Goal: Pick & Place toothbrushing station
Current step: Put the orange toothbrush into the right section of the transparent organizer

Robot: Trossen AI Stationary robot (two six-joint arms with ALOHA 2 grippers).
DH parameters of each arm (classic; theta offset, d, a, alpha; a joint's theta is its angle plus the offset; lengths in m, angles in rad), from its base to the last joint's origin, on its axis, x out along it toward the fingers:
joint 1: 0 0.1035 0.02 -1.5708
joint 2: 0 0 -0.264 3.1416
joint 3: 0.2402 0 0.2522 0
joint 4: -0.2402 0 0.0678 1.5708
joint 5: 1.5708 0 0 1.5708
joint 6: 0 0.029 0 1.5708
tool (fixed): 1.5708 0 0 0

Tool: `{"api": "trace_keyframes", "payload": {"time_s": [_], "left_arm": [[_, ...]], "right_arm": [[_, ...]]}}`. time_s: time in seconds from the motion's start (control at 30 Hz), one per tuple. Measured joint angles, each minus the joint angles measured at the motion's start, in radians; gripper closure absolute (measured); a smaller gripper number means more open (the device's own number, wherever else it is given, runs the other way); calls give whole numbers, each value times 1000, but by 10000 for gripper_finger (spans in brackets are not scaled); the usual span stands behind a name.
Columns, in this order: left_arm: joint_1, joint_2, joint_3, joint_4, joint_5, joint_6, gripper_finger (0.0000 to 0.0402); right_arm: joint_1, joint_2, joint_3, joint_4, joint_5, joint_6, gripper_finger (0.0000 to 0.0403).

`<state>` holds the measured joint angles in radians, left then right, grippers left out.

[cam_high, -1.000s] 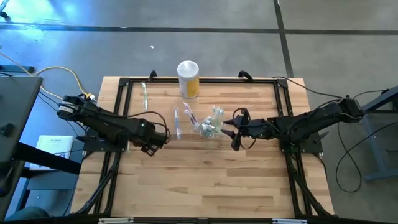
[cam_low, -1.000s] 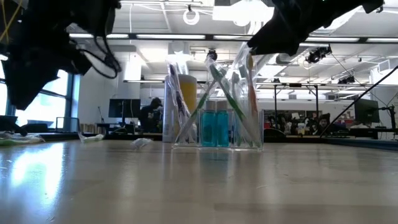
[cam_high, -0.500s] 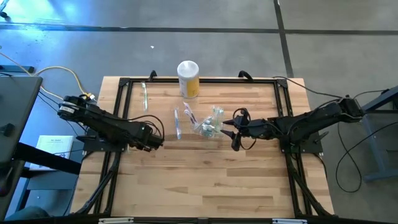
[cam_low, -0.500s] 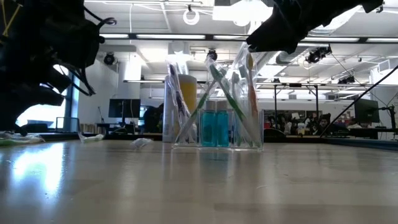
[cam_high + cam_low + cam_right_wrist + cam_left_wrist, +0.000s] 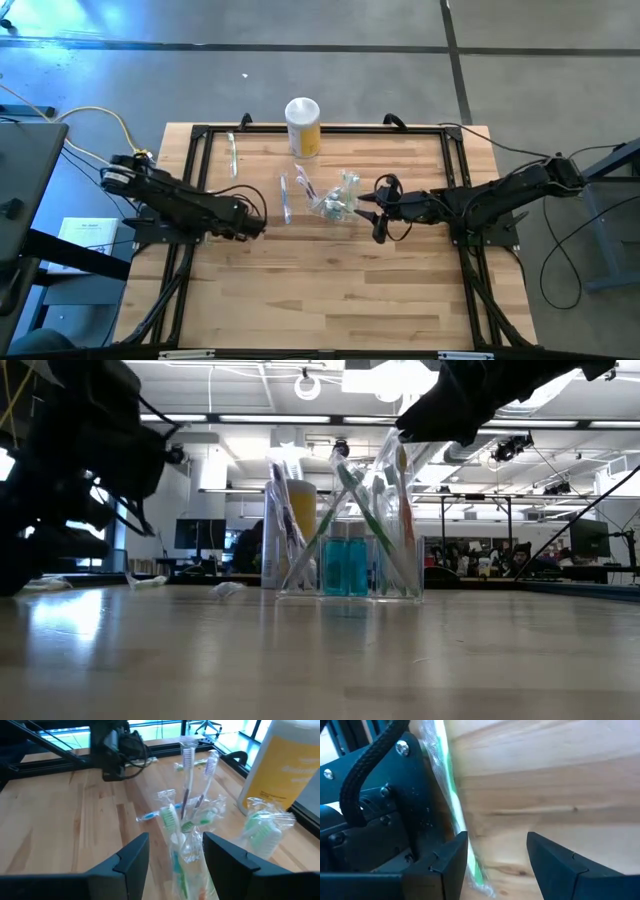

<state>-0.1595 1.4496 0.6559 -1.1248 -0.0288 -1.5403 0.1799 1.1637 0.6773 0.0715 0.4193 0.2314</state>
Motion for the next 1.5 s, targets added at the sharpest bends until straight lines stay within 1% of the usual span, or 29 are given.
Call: {"api": "trace_keyframes", "payload": {"time_s": [0.27, 0.47, 0.53, 0.6, 0.7, 0.8, 0.9, 1.03, 1.13, 1.23, 1.4, 1.5], "left_arm": [[77, 116, 5, -15, 25, 61, 206], [94, 126, 34, -32, 23, 143, 206], [94, 127, 59, -61, -5, 167, 206], [95, 127, 98, -106, -60, 206, 206], [127, 127, 146, -156, -116, 245, 206], [199, 126, 184, -207, -144, 300, 206], [293, 126, 189, -219, -171, 378, 206], [428, 126, 187, -207, -204, 473, 206], [520, 126, 175, -168, -202, 562, 206], [603, 126, 161, -156, -202, 613, 206], [694, 125, 126, -150, -211, 657, 206], [732, 125, 89, -92, -192, 700, 206]], "right_arm": [[9, 0, 0, -1, -11, 6, 227], [11, 0, 0, -8, -11, 8, 227], [11, 0, 0, -8, -11, 8, 227], [11, 0, 0, -8, -11, 8, 227], [11, 0, 0, -7, -11, 8, 227], [11, 0, 0, -7, -11, 8, 227], [11, 5, 0, -7, -11, 11, 227], [11, 21, 0, -8, -38, 12, 227], [10, 38, 0, -7, -55, 11, 227], [10, 41, 0, -11, -58, 11, 227], [11, 40, 0, -9, -66, 11, 227], [11, 40, 0, -7, -81, 12, 227]]}}
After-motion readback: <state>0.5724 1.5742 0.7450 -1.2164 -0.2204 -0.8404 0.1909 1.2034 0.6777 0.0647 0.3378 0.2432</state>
